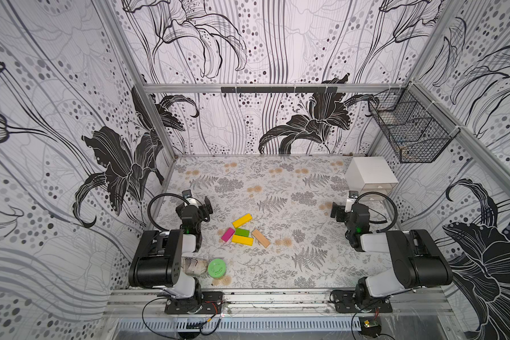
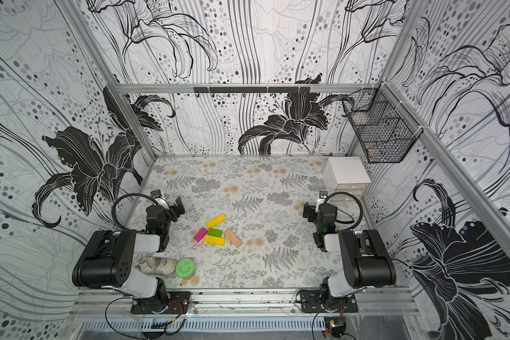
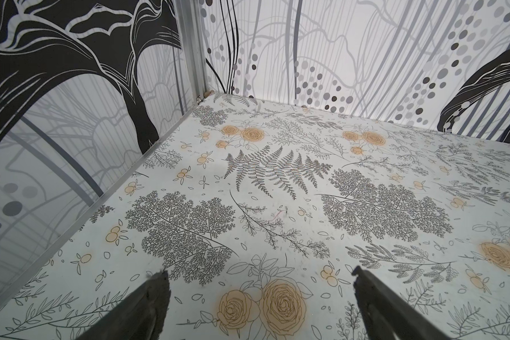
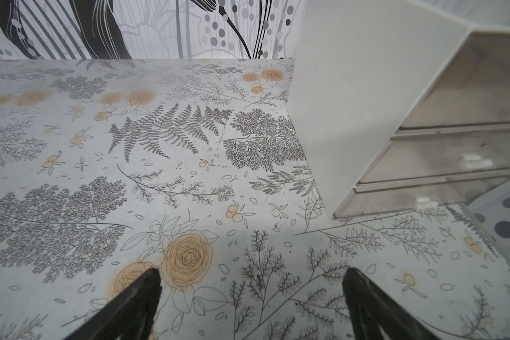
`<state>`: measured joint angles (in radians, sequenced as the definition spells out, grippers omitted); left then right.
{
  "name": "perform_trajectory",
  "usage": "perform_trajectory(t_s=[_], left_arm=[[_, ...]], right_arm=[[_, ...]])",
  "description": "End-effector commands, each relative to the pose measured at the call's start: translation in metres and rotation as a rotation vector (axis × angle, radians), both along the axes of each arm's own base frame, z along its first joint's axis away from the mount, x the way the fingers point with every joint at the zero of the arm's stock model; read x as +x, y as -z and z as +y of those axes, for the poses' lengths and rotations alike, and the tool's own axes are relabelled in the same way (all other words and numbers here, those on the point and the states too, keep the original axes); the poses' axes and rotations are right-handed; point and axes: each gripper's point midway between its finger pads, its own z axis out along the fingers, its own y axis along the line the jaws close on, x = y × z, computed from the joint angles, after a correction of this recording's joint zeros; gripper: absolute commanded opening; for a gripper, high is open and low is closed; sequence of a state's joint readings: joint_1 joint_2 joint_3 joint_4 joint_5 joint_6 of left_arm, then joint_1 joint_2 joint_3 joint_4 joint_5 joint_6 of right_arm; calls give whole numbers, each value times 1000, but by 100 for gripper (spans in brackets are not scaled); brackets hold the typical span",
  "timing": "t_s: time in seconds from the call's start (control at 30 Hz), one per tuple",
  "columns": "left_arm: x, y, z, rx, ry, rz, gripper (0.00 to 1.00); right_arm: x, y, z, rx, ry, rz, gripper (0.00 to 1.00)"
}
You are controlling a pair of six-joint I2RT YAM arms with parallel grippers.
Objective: Assemble the letter h with building blocks
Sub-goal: Pick up the building block from the center of the board.
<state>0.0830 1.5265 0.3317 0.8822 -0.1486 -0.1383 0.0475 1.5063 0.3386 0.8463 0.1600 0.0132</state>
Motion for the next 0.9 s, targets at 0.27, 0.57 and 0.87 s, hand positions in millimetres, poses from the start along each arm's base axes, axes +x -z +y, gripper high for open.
perform_trajectory(t_s=[0.27, 0.57, 0.87], left_arm=[[7, -16, -2, 18, 8, -47, 99], [-9, -140, 41, -134, -356, -98, 98], [-42, -79, -80, -393, -149, 176, 78]], right_arm=[[6, -10, 4, -8, -18, -28, 99], [11, -157, 30, 272, 5, 132, 99], [-32, -112, 88, 254, 30, 395, 99]])
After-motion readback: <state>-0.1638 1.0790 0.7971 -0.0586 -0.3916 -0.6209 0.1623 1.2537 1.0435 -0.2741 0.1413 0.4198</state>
